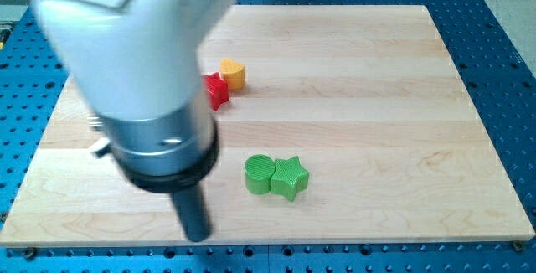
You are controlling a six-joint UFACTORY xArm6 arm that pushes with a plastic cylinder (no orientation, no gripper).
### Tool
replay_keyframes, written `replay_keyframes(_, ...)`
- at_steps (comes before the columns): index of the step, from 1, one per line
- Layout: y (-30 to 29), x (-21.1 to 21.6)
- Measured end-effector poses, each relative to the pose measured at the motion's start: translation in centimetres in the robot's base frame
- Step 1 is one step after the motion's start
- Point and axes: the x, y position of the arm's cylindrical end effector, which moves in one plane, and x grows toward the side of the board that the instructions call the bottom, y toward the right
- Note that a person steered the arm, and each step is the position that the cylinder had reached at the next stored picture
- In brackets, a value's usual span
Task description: Separate green circle from green star
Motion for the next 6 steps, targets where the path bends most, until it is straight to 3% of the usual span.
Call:
replay_keyframes(1, 3.3, -0.8)
replay_keyframes(4, 1.7, -10.9)
replay_keyframes(5, -0.1, -11.8)
replay_keyframes(6, -2.5, -2.2)
